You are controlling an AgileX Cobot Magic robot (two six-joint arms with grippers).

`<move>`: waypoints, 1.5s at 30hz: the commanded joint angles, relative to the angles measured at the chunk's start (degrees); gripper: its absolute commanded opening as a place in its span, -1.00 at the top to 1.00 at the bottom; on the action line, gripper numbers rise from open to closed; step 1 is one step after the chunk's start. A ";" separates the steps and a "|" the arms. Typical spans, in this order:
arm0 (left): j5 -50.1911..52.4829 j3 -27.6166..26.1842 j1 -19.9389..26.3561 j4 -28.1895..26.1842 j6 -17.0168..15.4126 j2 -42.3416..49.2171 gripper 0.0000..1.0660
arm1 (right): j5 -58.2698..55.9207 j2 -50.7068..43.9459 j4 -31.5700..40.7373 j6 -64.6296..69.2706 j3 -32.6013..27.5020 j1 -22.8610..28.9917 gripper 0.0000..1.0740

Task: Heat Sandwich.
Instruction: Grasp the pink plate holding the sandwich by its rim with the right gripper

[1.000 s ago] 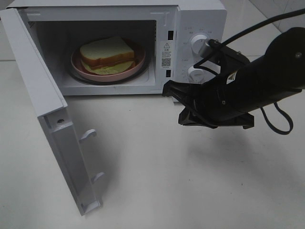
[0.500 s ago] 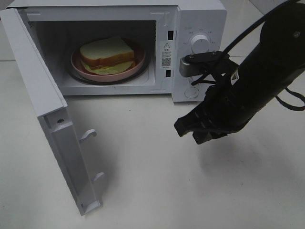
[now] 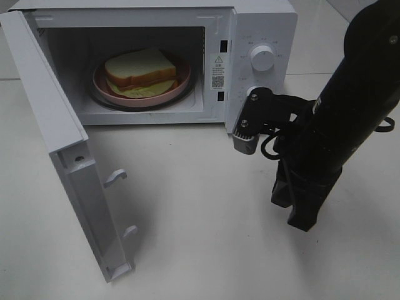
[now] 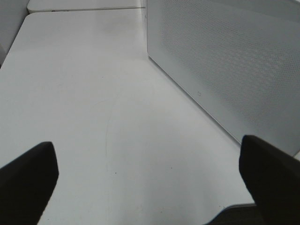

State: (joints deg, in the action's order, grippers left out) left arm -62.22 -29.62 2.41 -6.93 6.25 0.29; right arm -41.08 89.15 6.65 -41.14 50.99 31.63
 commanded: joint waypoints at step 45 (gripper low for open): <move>0.52 0.00 -0.06 -0.40 0.11 0.92 -0.83 | 3.21 -0.52 -13.52 -26.53 9.63 0.06 -0.79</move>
State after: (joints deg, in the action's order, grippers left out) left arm -62.22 -29.62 2.41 -6.93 6.25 0.29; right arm -39.08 89.15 -6.25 -67.38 60.16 31.57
